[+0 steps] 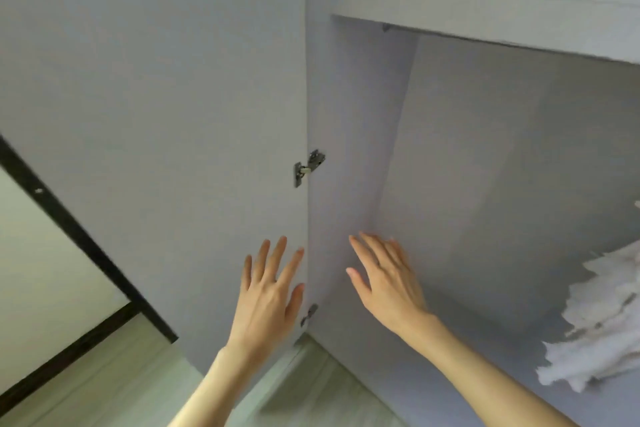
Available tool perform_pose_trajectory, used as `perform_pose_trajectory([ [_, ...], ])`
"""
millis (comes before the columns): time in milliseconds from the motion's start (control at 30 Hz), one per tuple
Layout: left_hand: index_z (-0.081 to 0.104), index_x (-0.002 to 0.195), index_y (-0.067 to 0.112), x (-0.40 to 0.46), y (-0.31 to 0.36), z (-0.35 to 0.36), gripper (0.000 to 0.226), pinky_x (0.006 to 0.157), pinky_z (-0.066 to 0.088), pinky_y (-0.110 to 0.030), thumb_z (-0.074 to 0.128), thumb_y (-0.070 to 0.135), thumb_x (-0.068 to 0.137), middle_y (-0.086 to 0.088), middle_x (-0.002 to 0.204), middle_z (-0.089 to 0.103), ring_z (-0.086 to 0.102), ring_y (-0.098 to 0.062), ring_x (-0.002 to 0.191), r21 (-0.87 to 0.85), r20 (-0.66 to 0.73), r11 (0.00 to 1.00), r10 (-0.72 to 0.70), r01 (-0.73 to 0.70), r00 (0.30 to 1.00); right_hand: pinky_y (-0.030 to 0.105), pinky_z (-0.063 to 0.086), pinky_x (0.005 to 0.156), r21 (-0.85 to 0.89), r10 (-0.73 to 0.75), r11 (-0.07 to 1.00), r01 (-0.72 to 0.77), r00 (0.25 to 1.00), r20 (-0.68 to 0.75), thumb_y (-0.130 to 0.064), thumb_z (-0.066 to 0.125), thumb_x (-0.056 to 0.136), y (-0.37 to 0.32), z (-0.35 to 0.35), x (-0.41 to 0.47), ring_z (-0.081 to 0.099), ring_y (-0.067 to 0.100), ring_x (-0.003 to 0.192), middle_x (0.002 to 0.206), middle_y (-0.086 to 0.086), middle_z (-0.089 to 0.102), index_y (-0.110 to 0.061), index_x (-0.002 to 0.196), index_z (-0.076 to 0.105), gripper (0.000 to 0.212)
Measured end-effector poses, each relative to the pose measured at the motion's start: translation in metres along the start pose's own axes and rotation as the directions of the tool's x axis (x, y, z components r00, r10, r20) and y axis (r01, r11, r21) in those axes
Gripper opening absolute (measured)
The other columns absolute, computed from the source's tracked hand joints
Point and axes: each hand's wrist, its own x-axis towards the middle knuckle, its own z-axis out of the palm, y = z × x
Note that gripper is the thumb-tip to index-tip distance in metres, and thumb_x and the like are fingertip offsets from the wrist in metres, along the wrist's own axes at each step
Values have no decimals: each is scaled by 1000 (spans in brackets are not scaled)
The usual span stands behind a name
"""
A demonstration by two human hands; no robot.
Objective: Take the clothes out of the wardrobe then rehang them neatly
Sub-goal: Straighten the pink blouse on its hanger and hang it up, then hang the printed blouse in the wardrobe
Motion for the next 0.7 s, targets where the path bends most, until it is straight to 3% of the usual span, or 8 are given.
perform_pose_trajectory([
  [100,38,140,24,-68,-43,-8,52,107,19,-53,34,40,91,-10,148,34,26,-34,137,79,54,973,-219,215,974,44,43,98,127,-180,977,171,982,65,-39,42,84,-62,41,3,59,25,108,119,9,62,-14,124,52,48],
  [267,43,134,20,-164,-82,-42,51,99,34,-57,36,38,87,-13,140,44,29,-34,132,130,4,823,-558,553,830,46,44,98,279,-402,899,337,887,227,-41,40,84,-157,83,0,59,25,111,124,10,60,-13,128,52,53],
  [333,43,133,21,-200,-85,-55,51,97,36,-57,36,39,86,-13,139,46,28,-32,131,136,-40,714,-688,686,724,49,42,97,336,-497,851,404,826,266,-41,39,84,-191,92,-3,58,25,114,127,10,58,-13,129,52,55],
  [433,45,134,20,-254,-75,-70,53,100,35,-57,34,42,86,-12,141,44,27,-31,134,103,-117,499,-853,860,509,50,41,97,453,-657,729,513,710,254,-40,39,83,-240,101,-14,56,24,117,129,10,57,-13,130,51,55],
  [567,46,134,20,-301,-52,-88,53,102,30,-55,34,42,87,-11,142,43,31,-34,134,104,-196,258,-942,961,274,49,37,100,538,-838,520,664,519,170,-40,37,86,-297,105,-29,55,26,119,130,12,56,-11,130,51,55],
  [700,48,132,21,-347,-27,-102,51,100,30,-58,37,39,86,-12,139,47,26,-31,132,78,-291,54,-954,995,75,48,36,101,620,-944,306,722,314,101,-40,41,87,-355,99,-67,54,28,120,130,13,55,-10,130,51,53],
])
